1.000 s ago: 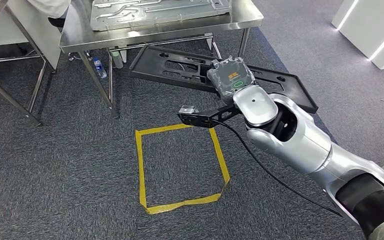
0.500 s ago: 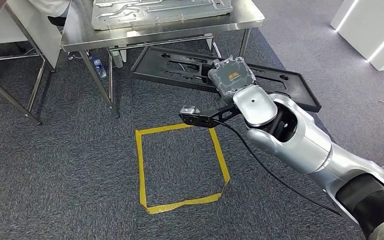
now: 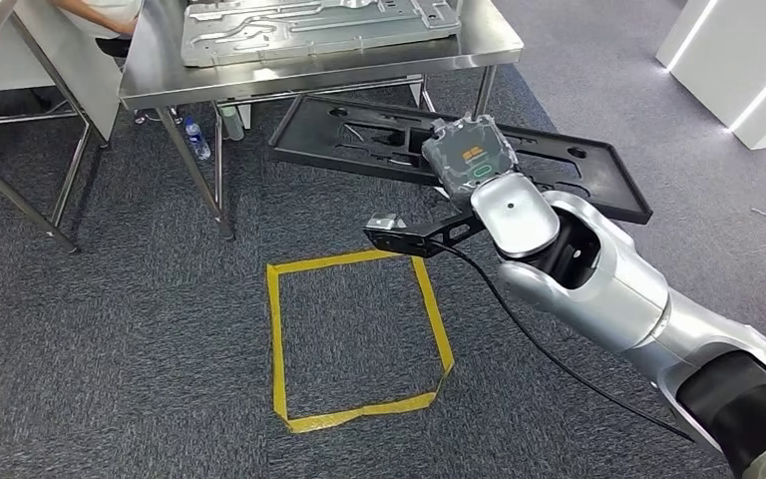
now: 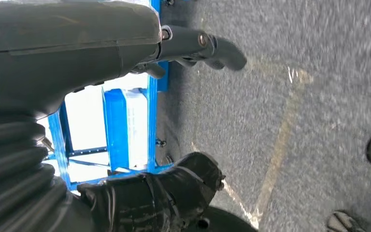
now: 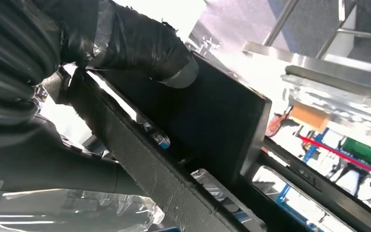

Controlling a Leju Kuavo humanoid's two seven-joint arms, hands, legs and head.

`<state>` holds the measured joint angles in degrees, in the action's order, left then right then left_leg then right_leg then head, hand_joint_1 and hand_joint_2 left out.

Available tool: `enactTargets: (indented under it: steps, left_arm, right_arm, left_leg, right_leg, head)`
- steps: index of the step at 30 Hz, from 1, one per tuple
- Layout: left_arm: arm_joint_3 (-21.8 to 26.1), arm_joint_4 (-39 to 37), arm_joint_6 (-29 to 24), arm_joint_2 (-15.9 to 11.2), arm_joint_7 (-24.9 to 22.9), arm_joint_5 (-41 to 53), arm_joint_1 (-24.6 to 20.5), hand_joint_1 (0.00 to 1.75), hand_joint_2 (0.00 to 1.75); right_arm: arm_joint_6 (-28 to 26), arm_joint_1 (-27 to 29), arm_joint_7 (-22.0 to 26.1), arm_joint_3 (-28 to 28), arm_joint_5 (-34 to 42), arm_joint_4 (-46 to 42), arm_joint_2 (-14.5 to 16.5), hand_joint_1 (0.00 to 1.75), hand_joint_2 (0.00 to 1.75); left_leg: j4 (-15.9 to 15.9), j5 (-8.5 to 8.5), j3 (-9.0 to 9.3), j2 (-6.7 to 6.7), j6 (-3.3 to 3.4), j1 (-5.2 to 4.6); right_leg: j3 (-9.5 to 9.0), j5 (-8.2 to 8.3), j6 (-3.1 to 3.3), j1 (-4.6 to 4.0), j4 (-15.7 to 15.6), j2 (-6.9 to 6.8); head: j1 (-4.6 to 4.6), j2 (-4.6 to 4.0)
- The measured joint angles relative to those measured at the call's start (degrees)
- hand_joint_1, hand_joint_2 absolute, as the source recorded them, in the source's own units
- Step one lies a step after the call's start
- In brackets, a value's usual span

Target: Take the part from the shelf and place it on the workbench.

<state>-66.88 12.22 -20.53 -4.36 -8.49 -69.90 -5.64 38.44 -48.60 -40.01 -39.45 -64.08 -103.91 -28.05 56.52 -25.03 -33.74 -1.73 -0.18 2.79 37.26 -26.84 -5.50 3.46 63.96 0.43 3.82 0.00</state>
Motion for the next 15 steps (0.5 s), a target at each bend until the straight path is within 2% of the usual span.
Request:
enactTargets:
  steps: [1, 2, 3, 4, 5, 7, 8, 10, 11, 12, 13, 14, 15]
  left_arm:
    - [-0.01, -0.03, 0.01, -0.10, -0.04, 0.00, -0.04, 0.00, 1.75]
    - [-0.01, -0.07, 0.02, -0.19, -0.07, 0.00, -0.06, 0.00, 1.75]
    - [-0.01, -0.09, 0.04, -0.25, -0.12, 0.00, -0.04, 0.00, 1.75]
    - [-0.01, -0.08, 0.09, -0.17, -0.21, 0.00, 0.00, 0.00, 1.75]
    - [0.00, -0.08, 0.14, -0.08, -0.28, -0.01, 0.07, 0.00, 1.75]
    - [-0.01, -0.07, 0.19, 0.04, -0.39, 0.00, 0.10, 0.00, 1.75]
    - [-0.01, -0.07, 0.20, 0.06, -0.40, 0.00, 0.05, 0.00, 1.75]
    - [-0.01, -0.07, 0.20, 0.07, -0.40, 0.00, -0.03, 0.00, 1.75]
    - [-0.01, -0.07, 0.20, 0.08, -0.40, 0.00, -0.04, 0.00, 1.75]
    - [-0.02, -0.07, 0.20, 0.10, -0.41, 0.00, -0.03, 0.00, 1.75]
    - [-0.02, -0.07, 0.20, 0.11, -0.42, 0.00, -0.01, 0.00, 1.75]
    - [-0.02, -0.07, 0.20, 0.12, -0.43, 0.00, 0.00, 0.00, 1.75]
    - [-0.02, -0.08, 0.20, 0.09, -0.44, 0.00, 0.01, 0.00, 1.75]
  right_arm:
    - [0.00, -0.03, 0.01, 0.00, -0.01, -0.04, -0.01, 1.75, 1.75]
    - [-0.01, 0.03, 0.01, 0.00, -0.01, -0.07, -0.02, 1.75, 1.75]
    - [-0.03, 0.13, 0.01, -0.01, -0.03, -0.10, -0.03, 1.75, 1.75]
    - [-0.05, 0.17, 0.02, -0.01, -0.04, -0.14, -0.03, 1.75, 1.75]
    - [-0.07, 0.21, 0.02, -0.02, -0.06, -0.13, -0.02, 1.75, 1.75]
    - [-0.12, -0.01, 0.02, -0.02, -0.10, -0.16, 0.01, 1.75, 1.75]
    - [-0.14, -0.15, 0.01, -0.02, -0.13, -0.18, 0.02, 1.75, 1.75]
    - [-0.15, -0.27, 0.01, -0.02, -0.17, -0.17, 0.01, 1.75, 1.75]
    - [-0.14, -0.23, 0.02, -0.02, -0.18, -0.17, 0.01, 1.75, 1.75]
    - [-0.14, -0.18, 0.03, -0.02, -0.18, -0.17, 0.01, 1.75, 1.75]
    - [-0.14, -0.16, 0.05, -0.02, -0.18, -0.17, 0.01, 1.75, 1.75]
    - [-0.14, -0.18, 0.06, -0.02, -0.18, -0.17, 0.01, 1.75, 1.75]
    - [-0.15, -0.23, 0.05, -0.02, -0.18, -0.17, 0.01, 1.75, 1.75]
  left_leg:
    - [1.21, -0.66, -0.48, -0.09, -0.73, 0.17]
    - [2.07, -1.12, -0.95, -0.22, -1.37, 0.16]
    - [2.50, -1.35, -1.33, -0.38, -1.84, 0.07]
    - [2.76, -1.41, -1.53, -0.50, -2.17, 0.07]
    - [2.65, -1.36, -1.67, -0.53, -2.35, 0.16]
    - [4.52, -2.50, -2.57, 0.25, -2.38, 0.28]
    - [7.04, -3.90, -3.80, 0.78, -2.26, 0.21]
    - [14.52, -7.29, -7.37, 1.41, -1.87, -0.27]
    - [17.68, -8.27, -8.99, 1.45, -1.56, -0.57]
    - [19.12, -8.26, -9.80, 1.44, -1.10, -0.95]
    - [18.37, -7.21, -9.53, 1.44, -0.43, -1.40]
    - [15.58, -5.38, -8.25, 1.43, 0.46, -1.96]
    - [11.72, -3.66, -6.44, 1.49, 1.63, -2.57]
  right_leg:
    - [-1.04, 0.68, -0.03, 0.23, -2.12, 0.31]
    - [-1.42, 0.72, 0.40, 0.25, -2.92, 0.55]
    - [-1.11, 0.27, 1.18, 0.08, -2.41, 0.77]
    - [-0.91, 0.27, 2.14, -0.01, -2.21, 0.73]
    - [-0.71, 0.22, 2.80, -0.10, -1.91, 0.60]
    - [-0.58, 0.25, 3.66, -0.31, -1.83, 0.41]
    - [-0.60, 0.27, 3.98, -0.49, -1.87, 0.28]
    - [-0.61, 0.24, 4.40, -1.04, -1.92, 0.04]
    - [-0.64, 0.20, 4.58, -1.40, -1.92, -0.06]
    - [-0.70, 0.11, 4.76, -1.78, -1.92, -0.12]
    - [-0.85, 0.03, 4.92, -2.20, -1.93, -0.16]
    - [-1.06, -0.06, 5.09, -2.60, -1.96, -0.18]
    - [-1.30, -0.16, 5.24, -2.85, -2.06, -0.22]
  head:
    - [0.15, 0.00]
    - [0.26, 0.00]
    - [0.34, 0.00]
    - [0.40, 0.00]
    - [0.31, 0.00]
    - [0.26, 0.00]
    - [0.24, 0.00]
    - [0.25, 0.00]
    - [0.26, 0.00]
    - [0.26, 0.00]
    - [0.26, 0.00]
    - [0.27, 0.00]
    - [0.28, 0.00]
